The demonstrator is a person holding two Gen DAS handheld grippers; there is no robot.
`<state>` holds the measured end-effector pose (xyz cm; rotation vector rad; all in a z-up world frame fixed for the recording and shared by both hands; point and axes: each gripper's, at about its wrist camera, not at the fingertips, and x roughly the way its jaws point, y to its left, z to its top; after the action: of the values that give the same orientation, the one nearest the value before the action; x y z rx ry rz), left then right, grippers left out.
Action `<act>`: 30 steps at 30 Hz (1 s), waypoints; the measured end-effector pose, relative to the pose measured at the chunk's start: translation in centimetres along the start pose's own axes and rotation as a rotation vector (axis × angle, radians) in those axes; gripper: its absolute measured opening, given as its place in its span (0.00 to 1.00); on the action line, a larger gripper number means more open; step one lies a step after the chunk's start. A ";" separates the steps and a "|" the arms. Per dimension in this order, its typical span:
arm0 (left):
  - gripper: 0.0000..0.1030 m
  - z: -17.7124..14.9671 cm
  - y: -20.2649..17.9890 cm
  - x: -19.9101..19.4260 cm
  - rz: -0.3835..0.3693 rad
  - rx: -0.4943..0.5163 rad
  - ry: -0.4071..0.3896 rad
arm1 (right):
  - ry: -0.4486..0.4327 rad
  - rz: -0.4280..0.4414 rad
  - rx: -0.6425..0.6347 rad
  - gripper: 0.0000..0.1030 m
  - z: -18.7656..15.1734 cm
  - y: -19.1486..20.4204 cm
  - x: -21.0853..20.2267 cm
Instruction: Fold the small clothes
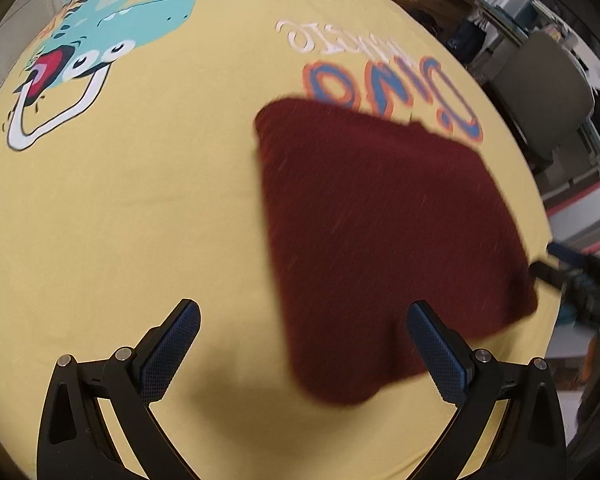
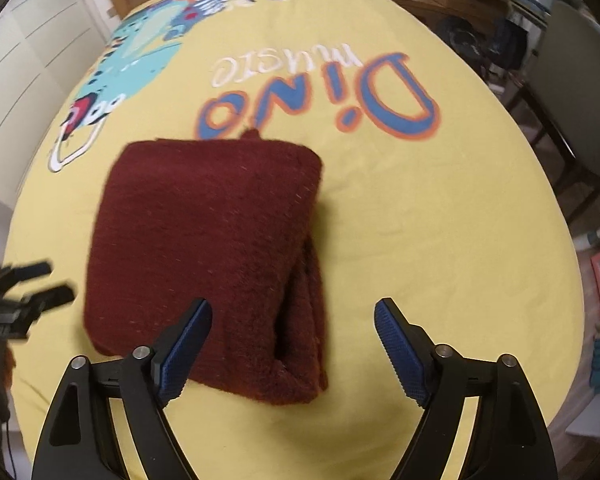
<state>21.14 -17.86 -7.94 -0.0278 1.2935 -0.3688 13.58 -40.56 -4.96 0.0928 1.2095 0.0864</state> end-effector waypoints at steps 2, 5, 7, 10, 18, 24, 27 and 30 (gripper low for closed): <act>0.99 1.2 -0.6 1.0 -0.007 -0.018 0.018 | 0.006 -0.005 -0.022 0.84 0.9 0.7 0.3; 0.99 2.3 -0.9 3.1 -0.004 -0.050 0.062 | 0.018 0.027 -0.020 0.85 1.8 1.2 1.6; 0.99 2.7 -0.9 4.1 -0.016 -0.064 0.068 | 0.043 0.073 0.016 0.87 2.4 1.0 3.1; 0.99 2.5 -0.8 5.7 -0.015 -0.087 0.104 | 0.095 0.118 0.051 0.87 2.5 0.9 5.8; 0.99 0.8 0.3 8.5 -0.088 -0.109 0.141 | 0.145 0.200 0.109 0.99 -0.3 -1.2 10.6; 0.99 0.2 0.6 8.9 -0.116 -0.078 0.122 | 0.130 0.271 0.169 0.99 -1.2 -2.3 11.6; 1.00 -0.1 0.6 9.1 -0.131 -0.060 0.114 | 0.139 0.299 0.208 0.99 -1.2 -2.5 11.9; 0.99 -0.1 0.7 9.3 -0.136 -0.053 0.123 | 0.145 0.306 0.208 0.99 -1.2 -2.4 12.0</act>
<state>23.31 -19.84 -16.84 -0.1408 1.4267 -0.4580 16.75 -41.52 -16.79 0.4607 1.3393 0.2375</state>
